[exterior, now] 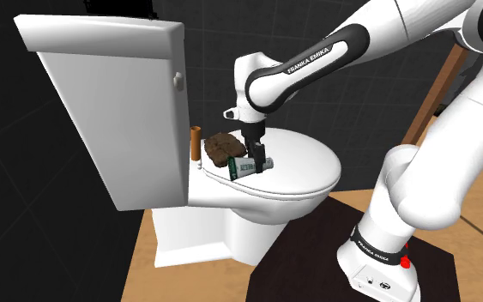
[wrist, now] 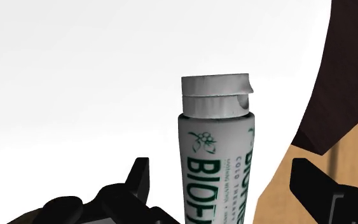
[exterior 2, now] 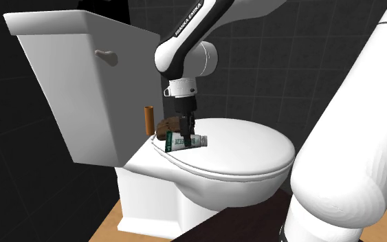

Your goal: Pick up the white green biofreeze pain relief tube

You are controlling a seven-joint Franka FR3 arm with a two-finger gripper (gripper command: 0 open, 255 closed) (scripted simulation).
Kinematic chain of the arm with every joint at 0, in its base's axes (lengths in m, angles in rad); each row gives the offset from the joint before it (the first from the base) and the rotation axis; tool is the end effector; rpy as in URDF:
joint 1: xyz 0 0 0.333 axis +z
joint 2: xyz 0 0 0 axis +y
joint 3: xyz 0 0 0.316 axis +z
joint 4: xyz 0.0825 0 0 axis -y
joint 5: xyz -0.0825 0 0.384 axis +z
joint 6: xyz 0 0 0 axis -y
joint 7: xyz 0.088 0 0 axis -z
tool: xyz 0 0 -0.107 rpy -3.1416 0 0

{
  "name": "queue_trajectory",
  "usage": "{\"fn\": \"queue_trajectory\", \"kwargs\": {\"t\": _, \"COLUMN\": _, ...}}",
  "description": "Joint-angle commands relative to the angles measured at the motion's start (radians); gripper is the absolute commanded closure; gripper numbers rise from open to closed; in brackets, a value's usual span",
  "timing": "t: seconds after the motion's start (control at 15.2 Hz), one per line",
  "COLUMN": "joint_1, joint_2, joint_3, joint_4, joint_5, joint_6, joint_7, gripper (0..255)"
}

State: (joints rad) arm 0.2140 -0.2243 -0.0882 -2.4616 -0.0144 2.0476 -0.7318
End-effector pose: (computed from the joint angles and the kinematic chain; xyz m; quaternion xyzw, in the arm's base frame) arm 0.4259 0.0534 0.3648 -0.9029 -0.4193 0.0897 0.0318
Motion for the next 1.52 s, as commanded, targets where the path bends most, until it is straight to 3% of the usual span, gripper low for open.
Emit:
{"fn": "queue_trajectory", "kwargs": {"t": 0.0, "joint_1": 0.001, "joint_2": 0.006, "joint_3": 0.0, "joint_4": -0.002, "joint_5": 0.001, "joint_6": 0.009, "joint_7": 0.0, "gripper": 0}}
{"fn": "queue_trajectory", "kwargs": {"t": 0.07, "joint_1": 0.001, "joint_2": 0.006, "joint_3": 0.001, "joint_4": -0.002, "joint_5": 0.001, "joint_6": 0.009, "joint_7": 0.001, "gripper": 255}}
{"fn": "queue_trajectory", "kwargs": {"t": 0.66, "joint_1": 0.001, "joint_2": 0.007, "joint_3": 0.0, "joint_4": -0.002, "joint_5": 0.001, "joint_6": 0.009, "joint_7": 0.0, "gripper": 255}}
{"fn": "queue_trajectory", "kwargs": {"t": 1.45, "joint_1": 0.0, "joint_2": -0.071, "joint_3": 0.004, "joint_4": 0.095, "joint_5": -0.003, "joint_6": -0.165, "joint_7": 0.005, "gripper": 255}}
